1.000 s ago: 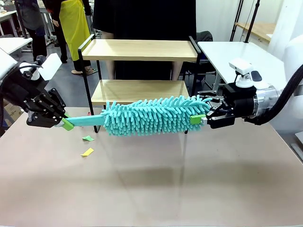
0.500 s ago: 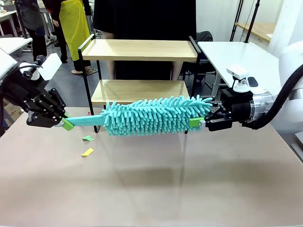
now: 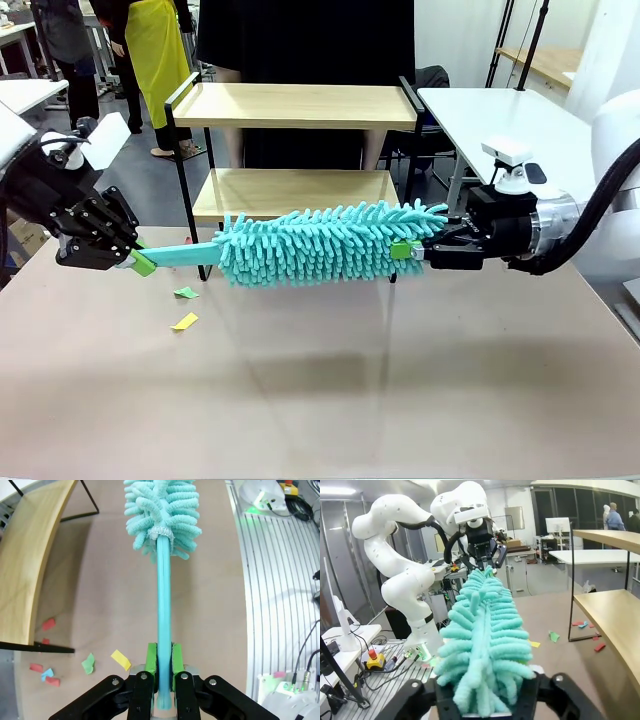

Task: Clean the shelf.
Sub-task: Hand the Duster back to the human.

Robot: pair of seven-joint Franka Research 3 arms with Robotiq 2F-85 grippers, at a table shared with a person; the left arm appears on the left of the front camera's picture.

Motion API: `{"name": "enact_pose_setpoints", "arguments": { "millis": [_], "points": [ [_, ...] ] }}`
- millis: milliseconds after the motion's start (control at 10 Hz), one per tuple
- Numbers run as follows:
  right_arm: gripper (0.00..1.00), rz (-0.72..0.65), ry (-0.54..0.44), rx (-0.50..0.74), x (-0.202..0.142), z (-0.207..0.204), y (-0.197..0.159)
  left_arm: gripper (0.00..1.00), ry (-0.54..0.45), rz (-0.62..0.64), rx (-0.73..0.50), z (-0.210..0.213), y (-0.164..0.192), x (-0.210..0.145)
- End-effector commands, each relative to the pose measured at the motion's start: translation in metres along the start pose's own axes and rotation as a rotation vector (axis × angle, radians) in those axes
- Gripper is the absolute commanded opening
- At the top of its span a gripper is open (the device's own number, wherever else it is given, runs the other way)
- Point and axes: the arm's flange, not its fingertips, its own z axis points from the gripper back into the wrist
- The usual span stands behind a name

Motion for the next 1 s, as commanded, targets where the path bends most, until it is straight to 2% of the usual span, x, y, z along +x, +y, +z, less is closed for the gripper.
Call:
{"name": "enact_pose_setpoints", "arguments": {
  "millis": [0,700,800,900],
  "points": [
    [0.0,-0.002,-0.047,0.017,-0.0052,0.0028,0.0062,0.14,-0.022,-0.001,0.0,0.0007,0.0001,0.002],
    [0.0,0.0,-0.035,0.063,-0.0078,0.0021,0.0063,0.14,-0.022,-0.001,0.0,0.0007,0.0001,0.002],
    [0.0,0.015,-0.073,0.059,-0.0073,0.0018,0.0058,0.14,-0.022,-0.001,0.0,0.0007,0.0001,0.002],
    [0.0,-0.101,-0.064,0.164,-0.0084,-0.0037,0.0074,0.14,-0.022,-0.001,0.0,0.0007,0.0001,0.002]
  ]
}}
